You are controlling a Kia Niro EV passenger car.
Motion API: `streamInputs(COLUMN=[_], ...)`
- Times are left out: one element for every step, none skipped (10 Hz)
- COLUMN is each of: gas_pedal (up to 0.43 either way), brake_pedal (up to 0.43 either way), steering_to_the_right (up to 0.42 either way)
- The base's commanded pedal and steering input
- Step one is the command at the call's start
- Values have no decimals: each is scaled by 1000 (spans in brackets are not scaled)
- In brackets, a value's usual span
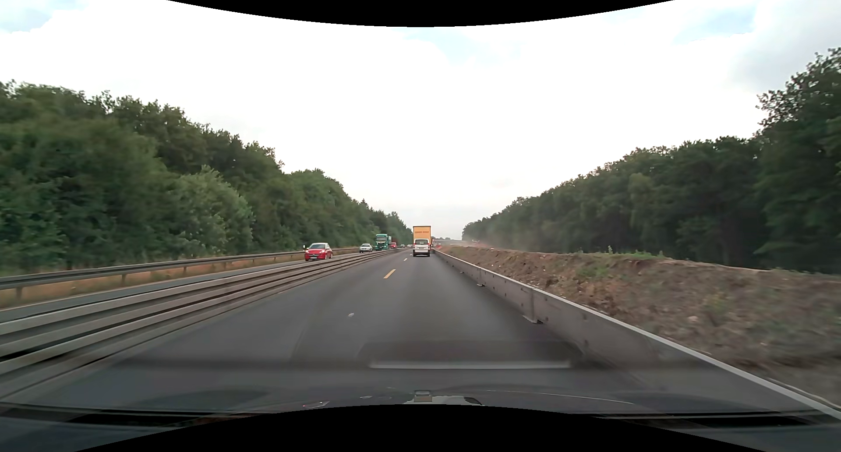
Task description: Follow the waypoints while adhering to traffic rules and regulations
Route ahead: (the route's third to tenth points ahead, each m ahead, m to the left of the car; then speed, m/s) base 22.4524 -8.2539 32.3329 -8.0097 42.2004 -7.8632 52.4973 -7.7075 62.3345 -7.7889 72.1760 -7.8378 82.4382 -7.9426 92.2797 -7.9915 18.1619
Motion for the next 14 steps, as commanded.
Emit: streamInputs(gas_pedal=[0,0,0,0,0,0,0,0,0,0,0,0,0,0], brake_pedal=[0,0,0,0,0,0,0,0,0,0,0,0,0,0], steering_to_the_right=[-2,-2,-2,-3,-4,-5,-5,-5,-5,-5,-5,-5,-5,-5])
